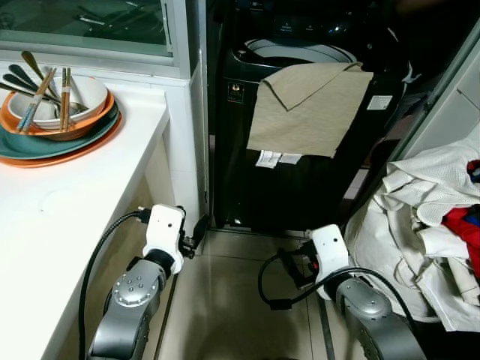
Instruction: Clothes washing
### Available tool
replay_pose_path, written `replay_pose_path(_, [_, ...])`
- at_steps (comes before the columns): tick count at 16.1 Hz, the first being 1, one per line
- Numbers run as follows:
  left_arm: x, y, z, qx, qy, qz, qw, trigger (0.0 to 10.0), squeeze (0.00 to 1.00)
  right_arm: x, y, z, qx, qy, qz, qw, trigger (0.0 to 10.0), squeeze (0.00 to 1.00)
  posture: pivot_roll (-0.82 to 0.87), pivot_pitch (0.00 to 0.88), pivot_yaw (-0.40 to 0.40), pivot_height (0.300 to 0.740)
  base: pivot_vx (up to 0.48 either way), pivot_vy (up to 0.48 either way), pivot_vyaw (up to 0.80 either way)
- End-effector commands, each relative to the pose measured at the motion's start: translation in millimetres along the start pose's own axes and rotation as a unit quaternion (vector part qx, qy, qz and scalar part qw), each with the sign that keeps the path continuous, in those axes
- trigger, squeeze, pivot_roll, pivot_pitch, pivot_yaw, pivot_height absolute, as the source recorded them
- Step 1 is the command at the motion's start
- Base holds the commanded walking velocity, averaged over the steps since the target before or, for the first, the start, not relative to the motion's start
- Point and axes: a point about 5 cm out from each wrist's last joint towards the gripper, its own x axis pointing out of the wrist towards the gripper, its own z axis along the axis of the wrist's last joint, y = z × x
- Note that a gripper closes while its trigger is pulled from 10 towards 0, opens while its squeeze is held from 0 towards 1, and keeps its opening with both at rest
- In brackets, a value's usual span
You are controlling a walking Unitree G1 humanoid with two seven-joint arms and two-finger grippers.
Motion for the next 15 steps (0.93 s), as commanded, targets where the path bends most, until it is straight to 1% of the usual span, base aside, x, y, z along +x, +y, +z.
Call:
replay_pose_path(1, [1.6, -1.0, 10.8, 0.002, -0.019, 0.004, 1.000, 10.0, 0.00, -2.6, -8.1, 11.5, 0.024, -0.034, -0.024, 0.999, 10.0, 0.00, -0.08, 0.000, -0.033, 0.740, 0.000, 0.000, -0.80])
replay_pose_path(2, [5.5, 0.1, 23.6, 0.011, -0.039, 0.004, 0.999, 10.0, 0.00, -4.2, -12.7, 25.5, 0.038, -0.065, -0.042, 0.996, 10.0, 0.00, -0.09, 0.000, -0.032, 0.740, 0.000, 0.000, -0.80])
replay_pose_path(3, [9.8, 0.2, 37.8, 0.012, -0.061, 0.000, 0.998, 10.0, 0.00, -6.6, -17.3, 41.1, 0.035, -0.098, -0.057, 0.993, 10.0, 0.00, -0.09, 0.000, -0.029, 0.740, 0.000, 0.000, -0.80])
replay_pose_path(4, [11.4, 0.2, 42.6, 0.012, -0.068, -0.001, 0.998, 10.0, 0.00, -7.5, -18.9, 46.4, 0.034, -0.109, -0.061, 0.992, 10.0, 0.00, -0.09, 0.000, -0.029, 0.740, 0.000, 0.000, -0.80])
replay_pose_path(5, [23.0, 2.9, 77.9, 0.012, -0.116, -0.005, 0.993, 10.0, 0.00, -18.1, -34.7, 90.7, 0.042, -0.197, -0.105, 0.974, 10.0, 0.00, -0.09, 0.000, -0.029, 0.740, 0.281, 0.000, 0.00])
replay_pose_path(6, [24.4, 3.6, 81.8, 0.011, -0.120, -0.005, 0.993, 10.0, 0.00, -20.0, -36.8, 96.2, 0.044, -0.208, -0.109, 0.971, 10.0, 0.00, -0.09, 0.000, -0.029, 0.740, 0.311, 0.000, 0.00])
replay_pose_path(7, [27.8, 5.4, 93.5, 0.009, -0.136, -0.005, 0.991, 10.0, 0.00, -26.0, -43.0, 110.5, 0.049, -0.233, -0.128, 0.963, 10.0, 0.00, -0.09, 0.000, -0.029, 0.740, 0.322, 0.000, 0.00])
replay_pose_path(8, [28.9, 6.1, 96.9, 0.008, -0.140, -0.005, 0.990, 10.0, 0.00, -28.0, -44.7, 114.9, 0.051, -0.240, -0.133, 0.960, 10.0, 0.00, -0.09, 0.000, -0.029, 0.740, 0.326, 0.000, 0.00])
replay_pose_path(9, [31.3, 7.5, 104.3, 0.011, -0.148, -0.005, 0.989, 10.0, 0.00, -33.1, -47.1, 123.1, 0.048, -0.251, -0.138, 0.957, 10.0, 0.00, -0.12, 0.000, 0.002, 0.740, 0.322, 0.000, 0.00])
replay_pose_path(11, [34.9, 10.7, 112.7, 0.009, -0.150, 0.000, 0.989, 10.0, 0.00, -40.3, -46.6, 132.0, 0.042, -0.260, -0.138, 0.955, 10.0, 0.00, -0.13, 0.000, 0.010, 0.740, 0.324, 0.000, 0.00])
replay_pose_path(12, [35.1, 10.7, 113.0, 0.007, -0.150, 0.000, 0.989, 10.0, 0.00, -41.4, -46.2, 133.0, 0.041, -0.261, -0.138, 0.955, 10.0, 0.00, -0.13, 0.000, 0.011, 0.740, 0.326, 0.000, 0.00])
replay_pose_path(14, [35.2, 8.4, 110.6, 0.004, -0.142, -0.008, 0.990, 10.0, 0.00, -49.5, -45.9, 138.6, 0.044, -0.266, -0.146, 0.952, 10.0, 0.00, -0.15, 0.000, 0.018, 0.740, 0.324, 0.000, -0.80])
replay_pose_path(15, [35.3, 7.7, 109.8, 0.002, -0.140, -0.009, 0.990, 10.0, 0.00, -50.0, -46.2, 138.5, 0.046, -0.266, -0.149, 0.951, 10.0, 0.00, -0.15, 0.000, 0.018, 0.740, 0.326, 0.000, 0.00])
